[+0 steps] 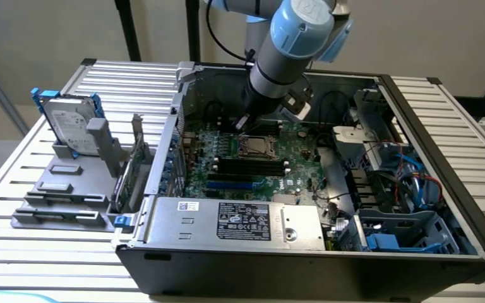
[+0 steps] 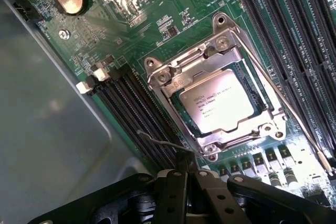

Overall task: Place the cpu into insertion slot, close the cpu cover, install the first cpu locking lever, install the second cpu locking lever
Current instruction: 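Install the first cpu locking lever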

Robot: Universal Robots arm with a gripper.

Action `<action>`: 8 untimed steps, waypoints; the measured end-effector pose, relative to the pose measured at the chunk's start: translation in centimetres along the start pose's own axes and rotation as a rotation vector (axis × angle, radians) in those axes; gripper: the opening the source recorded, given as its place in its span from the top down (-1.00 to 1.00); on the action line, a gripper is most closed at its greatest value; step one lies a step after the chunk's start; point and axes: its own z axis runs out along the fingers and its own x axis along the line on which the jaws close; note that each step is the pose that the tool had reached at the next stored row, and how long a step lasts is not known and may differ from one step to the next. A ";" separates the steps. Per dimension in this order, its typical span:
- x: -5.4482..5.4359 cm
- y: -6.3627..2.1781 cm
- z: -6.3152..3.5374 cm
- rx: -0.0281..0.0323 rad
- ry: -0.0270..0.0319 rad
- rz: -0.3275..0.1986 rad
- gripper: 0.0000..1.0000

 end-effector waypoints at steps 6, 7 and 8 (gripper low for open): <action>0.3 0.44 0.11 -0.0012 -0.0019 0.000 0.79; 0.3 0.53 0.13 -0.0017 -0.0025 0.001 0.79; 0.4 0.64 0.14 -0.0023 -0.0034 0.001 0.79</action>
